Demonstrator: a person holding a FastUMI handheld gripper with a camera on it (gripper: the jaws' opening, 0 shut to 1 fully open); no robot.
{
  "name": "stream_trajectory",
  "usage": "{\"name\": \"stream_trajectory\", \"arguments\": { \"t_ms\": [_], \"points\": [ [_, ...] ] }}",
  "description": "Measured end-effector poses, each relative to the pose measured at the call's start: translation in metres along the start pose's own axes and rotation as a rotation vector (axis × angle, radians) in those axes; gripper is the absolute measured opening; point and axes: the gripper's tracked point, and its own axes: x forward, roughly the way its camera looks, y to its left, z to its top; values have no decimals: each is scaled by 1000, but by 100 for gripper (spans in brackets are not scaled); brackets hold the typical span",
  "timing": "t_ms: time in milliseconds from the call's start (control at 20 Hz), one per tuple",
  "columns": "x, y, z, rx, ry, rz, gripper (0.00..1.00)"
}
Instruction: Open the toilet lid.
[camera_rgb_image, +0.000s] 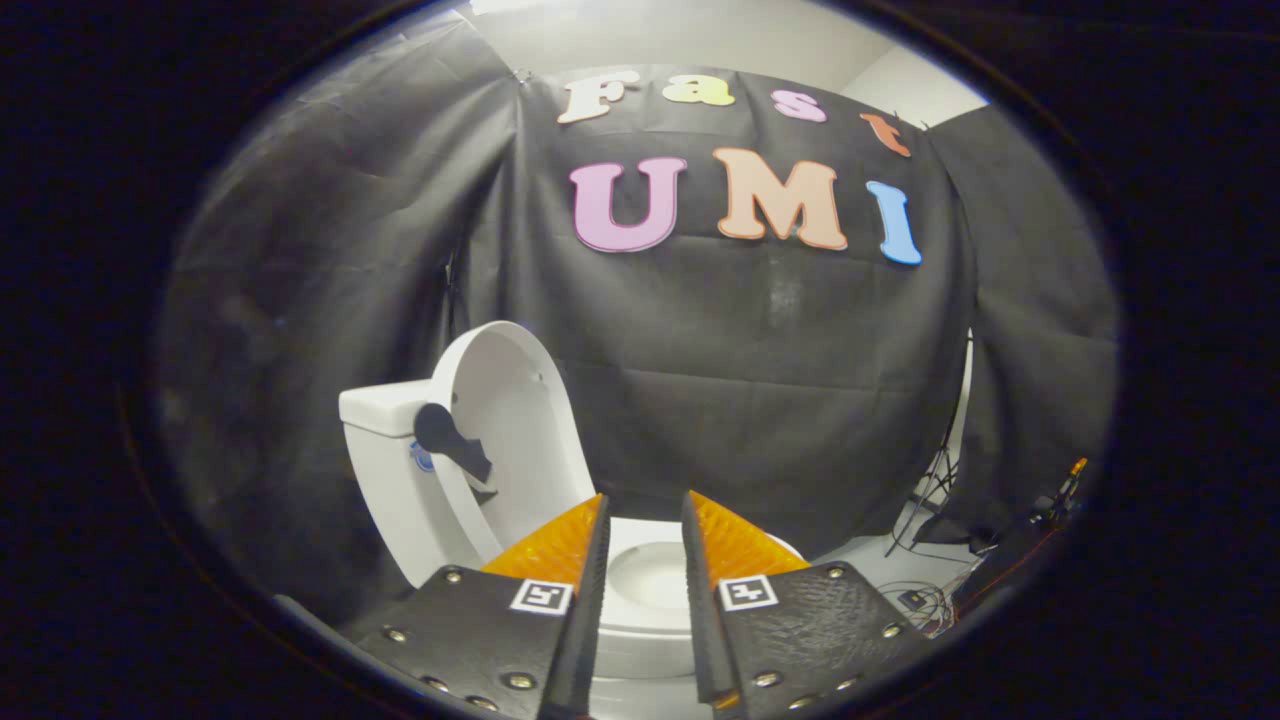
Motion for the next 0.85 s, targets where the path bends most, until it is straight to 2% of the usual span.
{"name": "stream_trajectory", "arguments": {
  "t_ms": [50, 200, 300, 550, 850],
  "points": [
    [-2, -6, -1, 0, 7, 15, 42],
    [-15, -24, -7, 16, 25, 60, 76],
    [-23, -40, -11, 30, 35, 49, 99],
    [-42, -65, -12, 92, 32, 22, 99],
    [-54, -58, -22, 79, 32, 51, 99]
  ]
}}
